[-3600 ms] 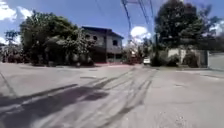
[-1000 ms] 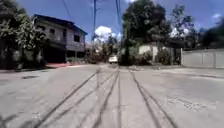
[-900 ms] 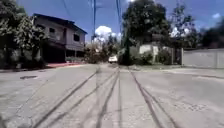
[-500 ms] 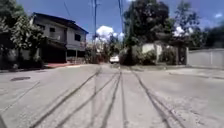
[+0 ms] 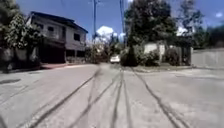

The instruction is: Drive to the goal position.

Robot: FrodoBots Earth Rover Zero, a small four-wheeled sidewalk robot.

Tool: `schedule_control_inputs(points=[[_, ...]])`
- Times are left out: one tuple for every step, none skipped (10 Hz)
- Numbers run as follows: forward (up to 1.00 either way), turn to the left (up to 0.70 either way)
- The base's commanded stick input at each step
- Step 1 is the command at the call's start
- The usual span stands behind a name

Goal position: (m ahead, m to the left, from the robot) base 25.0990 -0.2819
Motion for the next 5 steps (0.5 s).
schedule_control_inputs(points=[[1.0, -0.05], [0.0, -1.0], [0.0, -1.0], [0.0, -1.0], [0.0, -1.0]])
